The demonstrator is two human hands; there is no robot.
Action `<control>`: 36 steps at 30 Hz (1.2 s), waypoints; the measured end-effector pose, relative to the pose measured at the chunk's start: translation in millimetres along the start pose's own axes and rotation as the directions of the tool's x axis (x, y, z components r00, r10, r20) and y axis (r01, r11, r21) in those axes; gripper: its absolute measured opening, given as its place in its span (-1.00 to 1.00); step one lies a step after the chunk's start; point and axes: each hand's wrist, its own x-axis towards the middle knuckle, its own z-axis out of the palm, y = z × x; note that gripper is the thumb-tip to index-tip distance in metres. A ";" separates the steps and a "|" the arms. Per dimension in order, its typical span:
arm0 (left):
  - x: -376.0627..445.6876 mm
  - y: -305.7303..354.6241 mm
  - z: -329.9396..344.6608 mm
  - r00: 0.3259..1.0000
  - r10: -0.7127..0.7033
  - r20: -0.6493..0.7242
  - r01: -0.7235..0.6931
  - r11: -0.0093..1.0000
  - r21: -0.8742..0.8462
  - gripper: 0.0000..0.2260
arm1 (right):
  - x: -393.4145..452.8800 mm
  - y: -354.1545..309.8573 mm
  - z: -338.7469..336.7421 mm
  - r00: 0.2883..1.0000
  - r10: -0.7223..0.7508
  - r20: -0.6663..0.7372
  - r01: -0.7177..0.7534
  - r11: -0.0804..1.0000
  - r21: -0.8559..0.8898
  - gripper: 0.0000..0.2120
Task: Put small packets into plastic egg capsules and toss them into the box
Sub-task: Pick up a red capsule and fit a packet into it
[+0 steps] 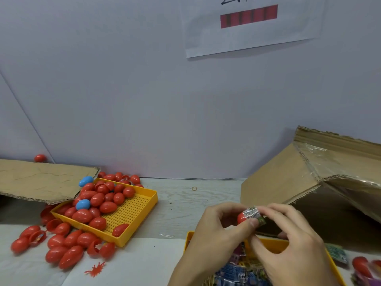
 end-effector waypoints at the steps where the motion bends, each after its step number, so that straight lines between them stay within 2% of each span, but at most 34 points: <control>1: 0.0 0.0 -0.5 1.000 -0.004 0.001 0.004 1.000 -0.012 -0.72 | 0.0 0.0 -0.3 1.000 0.003 0.011 -0.003 1.000 0.002 -0.51; 6: -1.2 1.2 0.9 0.999 -0.021 0.026 0.023 0.997 -0.075 -0.78 | 0.0 1.3 -1.6 0.998 -0.019 0.058 0.016 0.999 0.041 -0.52; 11: -1.7 1.9 -0.3 0.999 -0.024 0.033 0.025 0.999 -0.039 -0.88 | 0.0 -3.3 -2.5 0.996 -0.042 0.082 0.037 0.997 0.060 -0.48; 22: -2.7 8.1 -2.4 0.998 -0.036 0.045 0.039 0.998 -0.048 -0.88 | 0.5 -1.6 -2.3 0.998 0.002 0.055 -0.007 0.995 0.101 -0.51; 28: -1.5 8.5 5.9 1.000 -0.028 0.008 0.028 0.999 -0.040 -0.88 | 1.8 -6.3 -2.2 0.999 0.033 0.033 -0.038 0.987 0.159 -0.42; 36: -1.7 7.8 8.5 0.998 -0.067 -0.005 0.067 0.997 -0.035 -0.87 | 1.0 -7.2 -2.3 0.999 0.022 0.036 -0.025 0.997 0.078 -0.46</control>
